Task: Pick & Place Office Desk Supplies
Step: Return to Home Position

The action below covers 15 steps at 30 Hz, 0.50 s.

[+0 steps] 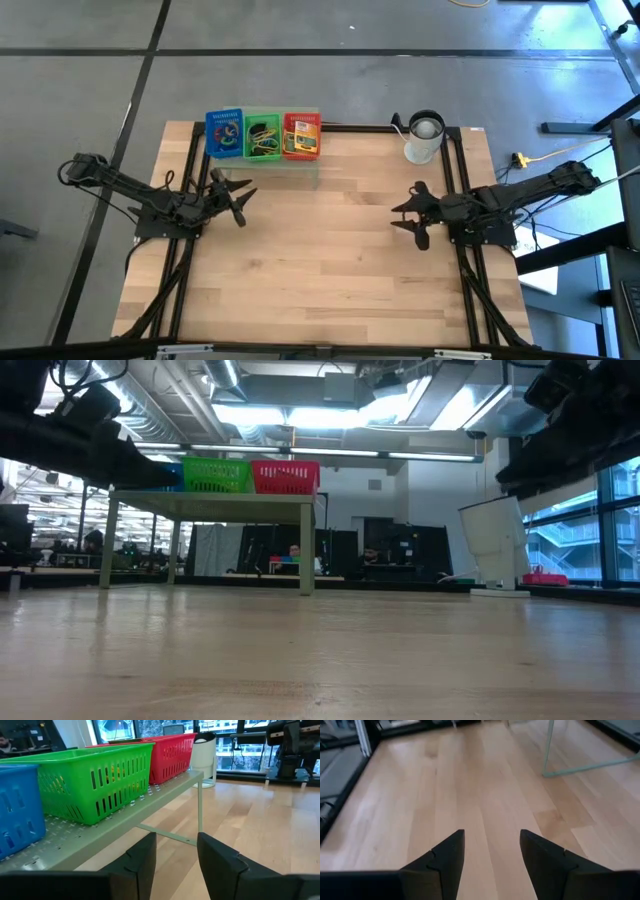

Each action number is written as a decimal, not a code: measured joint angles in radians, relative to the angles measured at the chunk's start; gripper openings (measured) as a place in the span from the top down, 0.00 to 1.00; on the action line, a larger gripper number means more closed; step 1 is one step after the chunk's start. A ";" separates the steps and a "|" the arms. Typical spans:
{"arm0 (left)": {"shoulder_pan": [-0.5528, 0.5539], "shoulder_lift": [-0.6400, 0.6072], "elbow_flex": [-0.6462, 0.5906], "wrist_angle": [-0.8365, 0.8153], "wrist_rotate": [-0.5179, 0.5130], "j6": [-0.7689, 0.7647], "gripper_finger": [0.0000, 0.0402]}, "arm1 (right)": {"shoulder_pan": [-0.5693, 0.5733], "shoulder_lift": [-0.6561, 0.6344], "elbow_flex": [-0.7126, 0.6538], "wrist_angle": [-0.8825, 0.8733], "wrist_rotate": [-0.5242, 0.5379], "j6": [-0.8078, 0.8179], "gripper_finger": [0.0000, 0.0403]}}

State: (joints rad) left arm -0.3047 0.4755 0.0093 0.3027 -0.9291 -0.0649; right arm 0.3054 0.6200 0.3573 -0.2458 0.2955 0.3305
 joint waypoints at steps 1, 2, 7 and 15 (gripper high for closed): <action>0.000 0.000 0.000 0.000 0.000 0.000 0.66 | 0.000 -0.014 0.000 0.000 0.000 0.000 0.52; 0.000 0.000 0.000 0.000 0.000 0.000 0.66 | 0.000 -0.030 0.000 -0.001 0.000 0.000 0.52; 0.000 0.000 0.000 0.000 0.000 0.000 0.67 | -0.008 -0.127 -0.023 0.144 0.065 0.029 0.52; 0.000 0.000 0.000 0.000 0.000 0.000 0.66 | -0.068 -0.277 -0.265 0.621 0.195 -0.248 0.52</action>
State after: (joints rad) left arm -0.3050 0.4755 0.0097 0.3027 -0.9295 -0.0650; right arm 0.2373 0.3425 0.0922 0.3752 0.4904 0.0829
